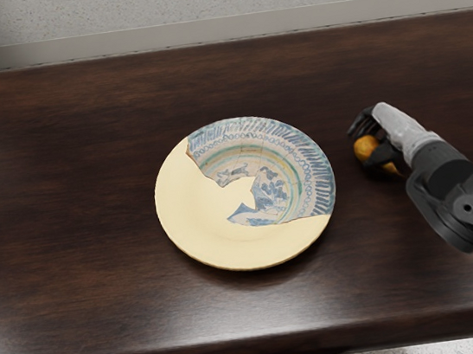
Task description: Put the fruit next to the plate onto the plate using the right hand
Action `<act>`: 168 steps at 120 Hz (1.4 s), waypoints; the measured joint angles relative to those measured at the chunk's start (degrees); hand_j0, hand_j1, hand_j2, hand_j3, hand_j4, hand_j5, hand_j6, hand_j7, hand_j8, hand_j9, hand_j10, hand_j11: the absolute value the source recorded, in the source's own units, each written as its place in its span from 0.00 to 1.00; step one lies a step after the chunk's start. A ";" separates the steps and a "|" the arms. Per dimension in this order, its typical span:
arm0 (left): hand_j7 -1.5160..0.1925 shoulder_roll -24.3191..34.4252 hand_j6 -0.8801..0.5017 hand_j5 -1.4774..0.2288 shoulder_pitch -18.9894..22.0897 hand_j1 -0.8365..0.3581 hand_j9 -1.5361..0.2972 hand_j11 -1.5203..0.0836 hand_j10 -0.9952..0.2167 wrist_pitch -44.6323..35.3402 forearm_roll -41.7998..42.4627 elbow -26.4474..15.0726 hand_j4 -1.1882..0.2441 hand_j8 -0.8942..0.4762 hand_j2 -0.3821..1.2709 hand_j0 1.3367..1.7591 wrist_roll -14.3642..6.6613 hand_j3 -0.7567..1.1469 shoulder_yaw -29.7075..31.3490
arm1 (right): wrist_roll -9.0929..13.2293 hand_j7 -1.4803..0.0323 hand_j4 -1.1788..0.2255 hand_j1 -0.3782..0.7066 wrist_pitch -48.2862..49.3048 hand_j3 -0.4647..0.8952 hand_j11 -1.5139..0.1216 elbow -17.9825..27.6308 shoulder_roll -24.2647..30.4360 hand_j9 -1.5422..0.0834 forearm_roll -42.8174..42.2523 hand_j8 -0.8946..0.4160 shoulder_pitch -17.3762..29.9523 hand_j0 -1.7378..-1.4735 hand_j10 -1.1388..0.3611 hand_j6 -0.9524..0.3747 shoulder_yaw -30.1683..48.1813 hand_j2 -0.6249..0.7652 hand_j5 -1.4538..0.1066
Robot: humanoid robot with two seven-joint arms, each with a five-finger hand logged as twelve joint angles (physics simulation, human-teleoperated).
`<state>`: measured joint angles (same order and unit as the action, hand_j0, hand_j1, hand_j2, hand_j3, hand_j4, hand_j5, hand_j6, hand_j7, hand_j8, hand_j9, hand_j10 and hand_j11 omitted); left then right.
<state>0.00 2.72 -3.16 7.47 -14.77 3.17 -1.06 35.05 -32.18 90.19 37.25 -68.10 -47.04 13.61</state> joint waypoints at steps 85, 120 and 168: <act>0.89 0.00 0.64 0.87 0.00 0.99 0.84 0.95 0.82 0.00 0.00 0.00 0.83 0.65 0.23 0.76 0.00 0.40 0.00 | -0.03 0.45 0.40 0.61 0.53 0.34 0.44 1.55 -3.33 0.46 1.20 0.34 -7.64 0.30 0.35 0.29 0.18 0.62 0.42; 0.89 0.00 0.64 0.87 0.00 0.99 0.84 0.95 0.82 0.00 0.00 0.00 0.83 0.65 0.23 0.76 0.00 0.40 0.00 | -0.01 0.45 0.40 0.61 0.44 0.34 0.44 1.69 -5.98 0.46 1.51 0.34 -8.59 0.30 0.34 0.28 0.32 0.63 0.42; 0.89 0.00 0.64 0.87 0.00 0.99 0.84 0.95 0.82 0.00 0.00 0.00 0.83 0.65 0.23 0.76 0.00 0.40 0.00 | 0.00 0.45 0.40 0.61 0.45 0.34 0.44 1.79 -11.00 0.46 1.57 0.34 -11.12 0.30 0.34 0.28 0.33 0.63 0.42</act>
<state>0.00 2.72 -3.16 7.47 -14.77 3.16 -1.06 35.05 -31.73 91.98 26.25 -66.53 -58.16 13.94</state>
